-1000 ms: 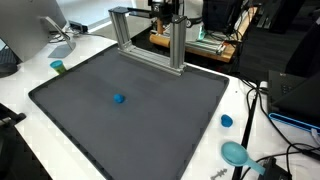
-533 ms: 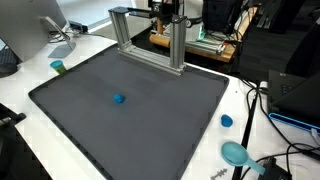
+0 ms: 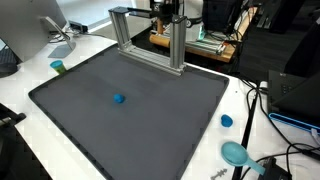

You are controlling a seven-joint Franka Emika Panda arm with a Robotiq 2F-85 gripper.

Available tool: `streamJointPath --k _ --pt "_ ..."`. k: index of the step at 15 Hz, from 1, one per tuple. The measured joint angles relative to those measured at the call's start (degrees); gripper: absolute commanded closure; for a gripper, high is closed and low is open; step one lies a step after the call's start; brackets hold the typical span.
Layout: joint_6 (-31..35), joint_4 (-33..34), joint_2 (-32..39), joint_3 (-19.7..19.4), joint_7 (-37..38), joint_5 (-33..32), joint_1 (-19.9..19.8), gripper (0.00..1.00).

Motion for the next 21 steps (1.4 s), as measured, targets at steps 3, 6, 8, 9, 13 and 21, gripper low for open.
streamJointPath --k 3,6,8,9,13,21 --pt "0.01 0.02 0.39 -0.01 -0.38 0.02 0.26 0.44" --pt "0.03 0.22 0.76 -0.09 -0.54 0.18 0.64 0.43" --pt "0.03 0.21 0.76 -0.16 -0.69 0.2 0.67 0.43" --pt "0.03 0.21 0.78 -0.19 -0.72 0.21 0.67 0.35" --pt "0.03 -0.11 1.7 -0.25 -0.91 0.23 0.71 0.38" --pt "-0.01 0.35 3.3 -0.27 -0.93 0.37 0.68 0.71"
